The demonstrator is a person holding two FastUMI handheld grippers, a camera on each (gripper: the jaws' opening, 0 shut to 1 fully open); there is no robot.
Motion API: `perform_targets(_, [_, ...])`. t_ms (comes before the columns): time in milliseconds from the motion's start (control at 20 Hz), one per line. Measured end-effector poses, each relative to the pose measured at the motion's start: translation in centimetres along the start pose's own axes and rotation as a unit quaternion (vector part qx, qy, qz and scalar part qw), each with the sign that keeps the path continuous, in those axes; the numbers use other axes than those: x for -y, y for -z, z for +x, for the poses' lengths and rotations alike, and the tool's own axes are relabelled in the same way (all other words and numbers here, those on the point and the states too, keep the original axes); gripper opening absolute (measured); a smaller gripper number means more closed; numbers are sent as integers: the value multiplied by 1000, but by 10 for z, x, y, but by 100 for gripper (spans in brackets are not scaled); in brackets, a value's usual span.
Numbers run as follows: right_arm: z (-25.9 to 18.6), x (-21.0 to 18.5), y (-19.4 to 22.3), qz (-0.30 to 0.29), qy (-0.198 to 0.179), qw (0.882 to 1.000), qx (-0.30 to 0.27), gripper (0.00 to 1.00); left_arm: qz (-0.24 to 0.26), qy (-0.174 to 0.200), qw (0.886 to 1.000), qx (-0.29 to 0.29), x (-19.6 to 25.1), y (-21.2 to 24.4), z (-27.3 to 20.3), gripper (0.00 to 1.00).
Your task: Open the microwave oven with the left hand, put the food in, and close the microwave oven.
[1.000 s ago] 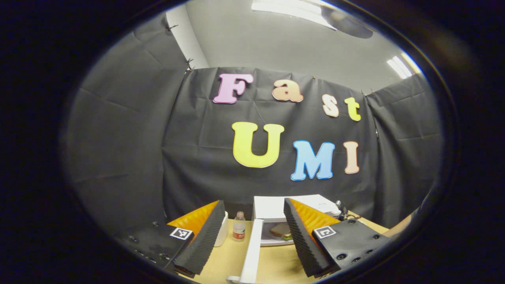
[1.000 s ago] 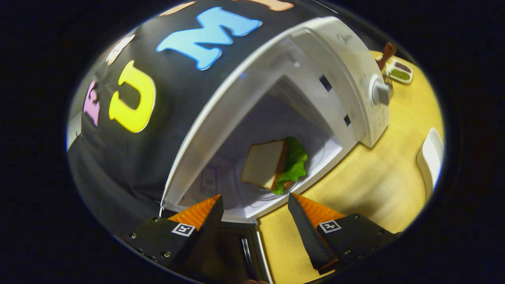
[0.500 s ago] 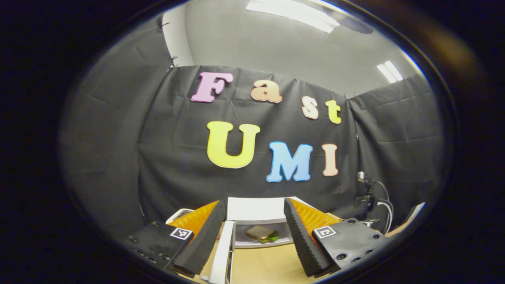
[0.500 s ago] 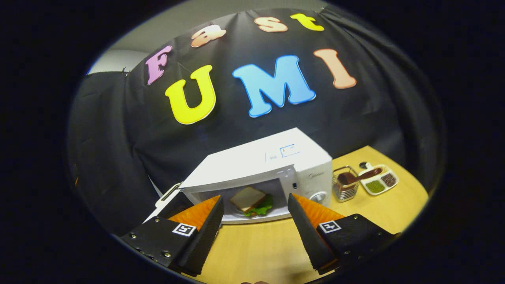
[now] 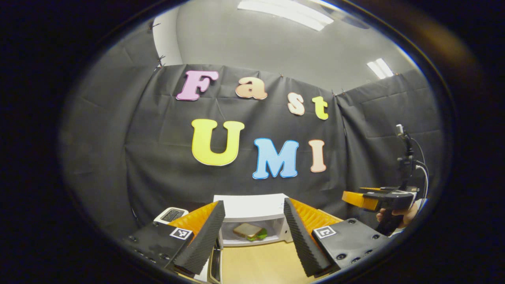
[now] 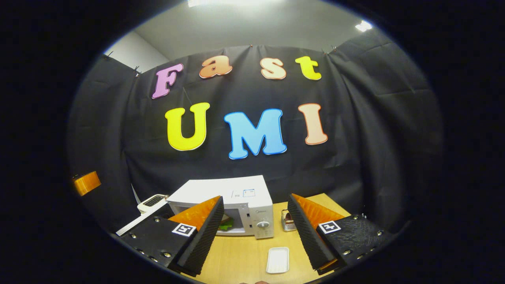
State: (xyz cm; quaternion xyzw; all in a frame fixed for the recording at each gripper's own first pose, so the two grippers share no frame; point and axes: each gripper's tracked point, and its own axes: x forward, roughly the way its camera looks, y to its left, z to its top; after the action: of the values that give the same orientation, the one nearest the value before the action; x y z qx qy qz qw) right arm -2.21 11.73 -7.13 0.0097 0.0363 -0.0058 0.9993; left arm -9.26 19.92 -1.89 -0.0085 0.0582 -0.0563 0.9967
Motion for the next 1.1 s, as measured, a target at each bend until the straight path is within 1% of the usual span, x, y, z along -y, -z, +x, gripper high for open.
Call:
perform_targets(150, [-13, 7, -12, 1, 4, 1000, 17, 97, 5, -15, 1000, 11, 3, -9, -4, 96])
perform_targets(250, [-18, 8, -20, 1, -1, 1000, 22, 97, 10, -19, 1000, 15, 7, -11, -4, 96])
perform_targets(450, [-23, 13, -37, -18, -9, 999, 39, 97, 6, -27, 1000, 8, 16, -4, -3, 95])
perform_targets(500, [-24, 12, -39, -17, -12, 999, 41, 97, 6, -32, 999, 9, 15, -5, -4, 97])
perform_targets(650, [-22, 8, -42, -7, -23, 999, 40, 97, 13, -45, 999, 8, 14, -4, -11, 96])
perform_targets(850, [-21, 3, -38, -5, -34, 999, 36, 97, 11, -44, 999, -10, 7, 10, -22, 96])
perform_targets(900, [-20, 1, -35, -4, -37, 999, 33, 97, 8, -50, 998, -21, 0, 18, -25, 82])
perform_targets(950, [-19, -3, -33, -2, -40, 999, 29, 97, 5, -56, 998, -30, -7, 24, -28, 65])
perform_targets(1000, [-17, -3, -30, -2, -39, 999, 25, 97, 1, -72, 997, -36, -18, 29, -35, 48])
perform_targets(1050, [-15, -5, -30, 0, -37, 999, 24, 97, -5, -86, 995, -43, -30, 35, -39, 28])
perform_targets(1100, [-13, -8, -30, 3, -39, 999, 23, 97, -16, -77, 995, -54, -30, 40, -48, 7])
